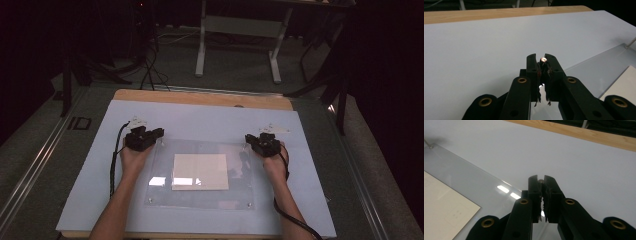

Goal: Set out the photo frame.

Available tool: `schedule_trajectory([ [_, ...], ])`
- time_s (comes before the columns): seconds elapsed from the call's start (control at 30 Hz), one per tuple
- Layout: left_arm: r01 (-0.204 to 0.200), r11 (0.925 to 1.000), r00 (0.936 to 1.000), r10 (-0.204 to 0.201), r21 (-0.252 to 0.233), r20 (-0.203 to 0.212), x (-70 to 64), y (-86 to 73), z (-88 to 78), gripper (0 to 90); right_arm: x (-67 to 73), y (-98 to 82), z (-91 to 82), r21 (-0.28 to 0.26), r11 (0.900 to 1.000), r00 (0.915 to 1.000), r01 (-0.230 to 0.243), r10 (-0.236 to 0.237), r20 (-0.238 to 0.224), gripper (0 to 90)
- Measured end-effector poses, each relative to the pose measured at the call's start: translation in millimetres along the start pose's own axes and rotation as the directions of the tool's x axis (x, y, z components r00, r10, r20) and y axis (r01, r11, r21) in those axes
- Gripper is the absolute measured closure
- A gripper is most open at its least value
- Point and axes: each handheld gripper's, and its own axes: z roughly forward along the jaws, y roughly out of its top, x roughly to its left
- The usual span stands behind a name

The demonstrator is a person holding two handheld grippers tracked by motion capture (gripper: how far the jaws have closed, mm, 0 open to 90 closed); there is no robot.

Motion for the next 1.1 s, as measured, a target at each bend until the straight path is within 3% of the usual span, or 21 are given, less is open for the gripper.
schedule_trajectory([
  [0.2, 0.065, 0.9976, 0.9975, -0.065, 0.023, 0.027, 7.3, 5.1, 5.4, 83.6, -5.1, 4.5, 5.2, 0.015, 0.998, 0.9983, -0.056, 0.057, -0.012, 85.6],
  [0.27, 0.088, 0.9953, 0.9952, -0.090, 0.039, 0.039, 11.2, 8.6, 8.7, 83.8, -9.4, 8.1, 9.0, 0.029, 0.995, 0.9950, -0.097, 0.097, -0.022, 85.8],
  [0.57, 0.141, 0.9889, 0.9890, -0.143, 0.048, 0.039, 15.5, 12.0, 16.2, 84.2, -17.9, 15.4, 15.3, 0.061, 0.989, 0.9892, -0.135, 0.138, -0.050, 86.0],
  [0.77, 0.198, 0.9787, 0.9797, -0.199, 0.056, 0.022, 17.9, 14.9, 23.8, 84.7, -22.0, 18.4, 19.8, 0.071, 0.984, 0.9846, -0.162, 0.166, -0.056, 85.7],
  [0.93, 0.252, 0.9654, 0.9672, -0.254, 0.066, 0.010, 20.3, 17.2, 30.2, 84.8, -23.2, 21.7, 24.4, 0.082, 0.983, 0.9847, -0.167, 0.170, -0.036, 84.8],
  [1.07, 0.260, 0.9630, 0.9653, -0.261, 0.071, 0.004, 20.2, 18.3, 31.3, 84.8, -22.2, 22.6, 25.1, 0.083, 0.985, 0.9877, -0.151, 0.154, -0.027, 83.8],
  [1.1, 0.261, 0.9624, 0.9652, -0.262, 0.076, 0.000, 20.1, 18.9, 31.4, 84.8, -20.9, 22.3, 24.1, 0.082, 0.990, 0.9928, -0.117, 0.119, -0.018, 82.5],
])
